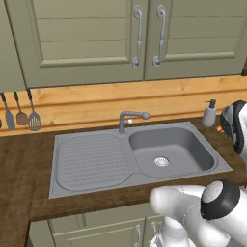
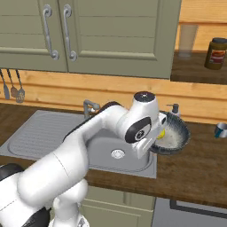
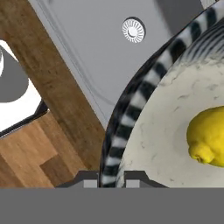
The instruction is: Pick the lemon from the sink and place it in the bowl. Then pick the bowl and place it in the microwave. Then close the microwave door and press the start button.
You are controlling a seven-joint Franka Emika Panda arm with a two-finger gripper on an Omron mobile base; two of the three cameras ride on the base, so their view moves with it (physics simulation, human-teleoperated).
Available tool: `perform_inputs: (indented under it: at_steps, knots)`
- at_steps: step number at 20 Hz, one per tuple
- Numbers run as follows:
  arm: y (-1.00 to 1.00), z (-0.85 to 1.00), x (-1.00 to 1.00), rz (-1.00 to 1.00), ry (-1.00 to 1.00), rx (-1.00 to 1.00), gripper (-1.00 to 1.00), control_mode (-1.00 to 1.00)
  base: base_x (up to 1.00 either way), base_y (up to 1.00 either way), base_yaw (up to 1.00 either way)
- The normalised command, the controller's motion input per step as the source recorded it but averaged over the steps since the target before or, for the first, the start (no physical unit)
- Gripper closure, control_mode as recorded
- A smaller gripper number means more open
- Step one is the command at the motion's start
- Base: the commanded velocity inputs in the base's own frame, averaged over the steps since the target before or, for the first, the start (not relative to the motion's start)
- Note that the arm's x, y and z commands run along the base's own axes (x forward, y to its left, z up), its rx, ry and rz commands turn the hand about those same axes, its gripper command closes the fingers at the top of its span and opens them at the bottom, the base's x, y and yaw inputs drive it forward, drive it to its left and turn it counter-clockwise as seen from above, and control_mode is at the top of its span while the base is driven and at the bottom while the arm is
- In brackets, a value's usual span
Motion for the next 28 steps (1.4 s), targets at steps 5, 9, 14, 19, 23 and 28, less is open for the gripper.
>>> perform_inputs:
  at_steps: [5, 9, 14, 19, 23, 28]
  knots:
    - [0.69, 0.57, -0.33, 0.33, -0.13, -0.01, 1.0, -1.0, 0.0, 0.0, 0.0]
    - [0.78, 0.68, -0.39, 0.31, -0.07, -0.19, 1.0, -1.0, 0.0, 0.0, 0.0]
    - [0.69, 0.69, -0.4, 0.22, 0.0, -0.23, 1.0, -1.0, 0.0, 0.0, 0.0]
    - [0.49, 0.38, -0.16, 0.11, 0.0, 0.06, 1.0, -1.0, 0.0, 0.0, 0.0]
    - [0.48, 0.22, -0.11, 0.1, 0.01, 0.06, 1.0, -1.0, 0.0, 0.0, 0.0]
    - [0.73, 0.18, -0.08, 0.06, 0.0, -0.07, 1.0, -1.0, 0.0, 0.0, 0.0]
